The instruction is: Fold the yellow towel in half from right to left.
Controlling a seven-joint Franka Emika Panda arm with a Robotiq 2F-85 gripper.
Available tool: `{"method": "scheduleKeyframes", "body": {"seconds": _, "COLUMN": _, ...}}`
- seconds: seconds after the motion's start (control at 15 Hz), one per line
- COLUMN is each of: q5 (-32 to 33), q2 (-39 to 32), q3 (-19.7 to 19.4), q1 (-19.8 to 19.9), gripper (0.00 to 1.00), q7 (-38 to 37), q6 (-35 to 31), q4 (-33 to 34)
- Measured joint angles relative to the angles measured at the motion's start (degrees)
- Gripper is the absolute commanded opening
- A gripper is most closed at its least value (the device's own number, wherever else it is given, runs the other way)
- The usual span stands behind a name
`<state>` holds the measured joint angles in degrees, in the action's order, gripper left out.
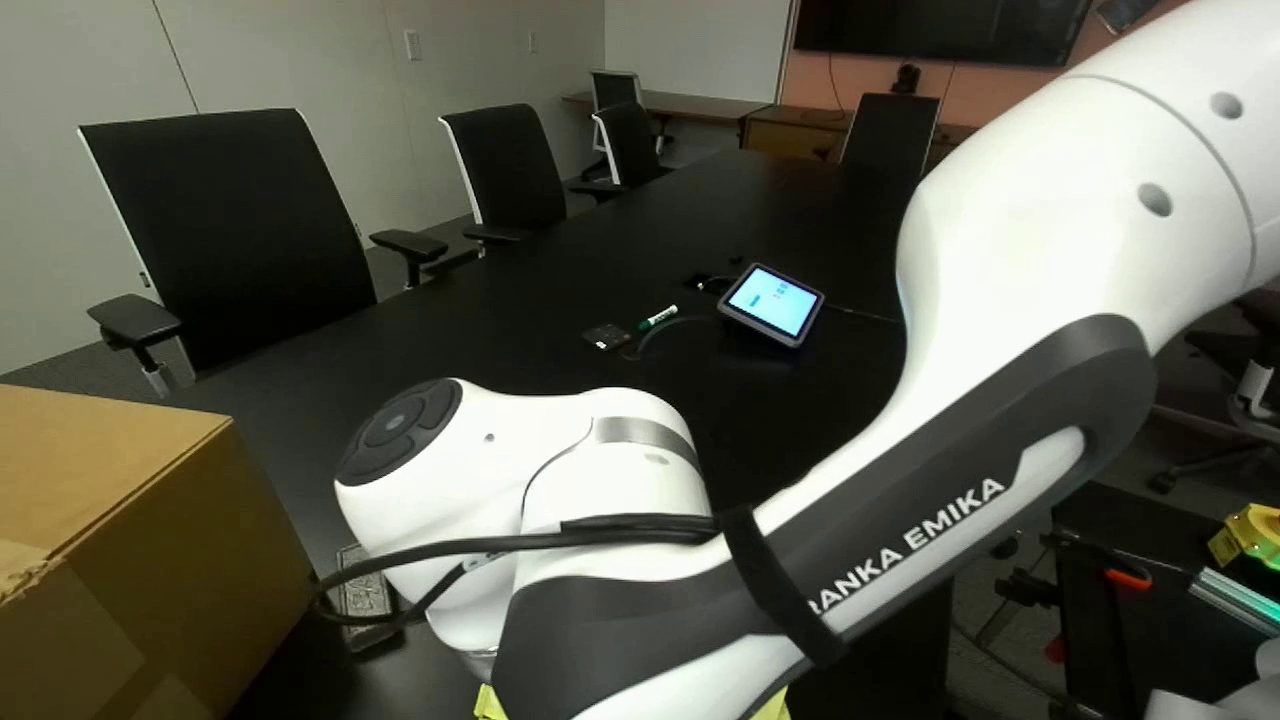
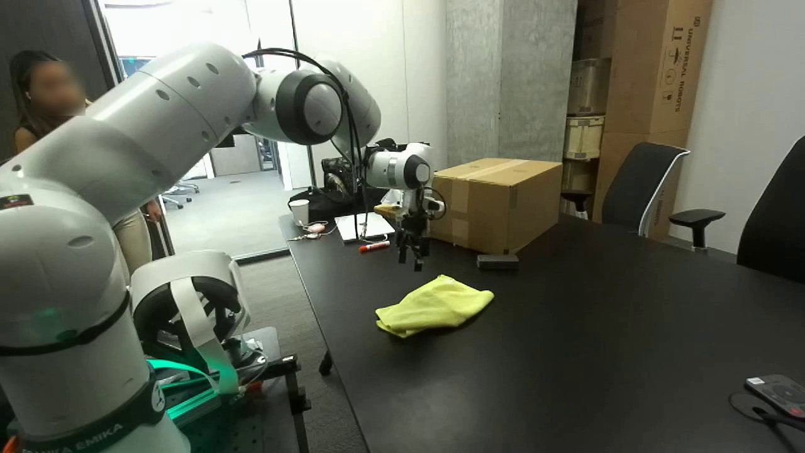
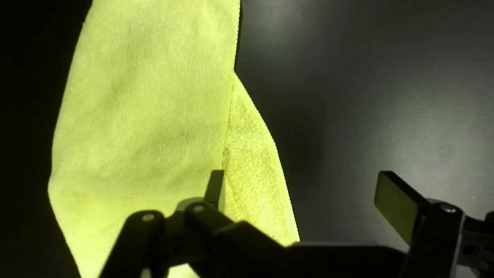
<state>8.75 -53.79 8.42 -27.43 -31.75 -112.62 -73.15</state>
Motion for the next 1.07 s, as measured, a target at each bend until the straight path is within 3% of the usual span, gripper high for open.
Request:
{"method": "scheduleKeyframes", "body": {"seconds": 0.4, "q5": 2.6, "q2": 3.1, "q3": -0.9, "q1": -0.2, "gripper": 1.0, "q7": 0.0, "q6": -5.1, "q4": -6.5}}
{"method": "scheduleKeyframes", "body": {"seconds": 1.07, "q5": 3.5, "q2": 3.2, "q3": -4.3, "q1": -3.2, "gripper": 1.0, "q7": 0.0, "q6": -9.6, "q4": -8.1}}
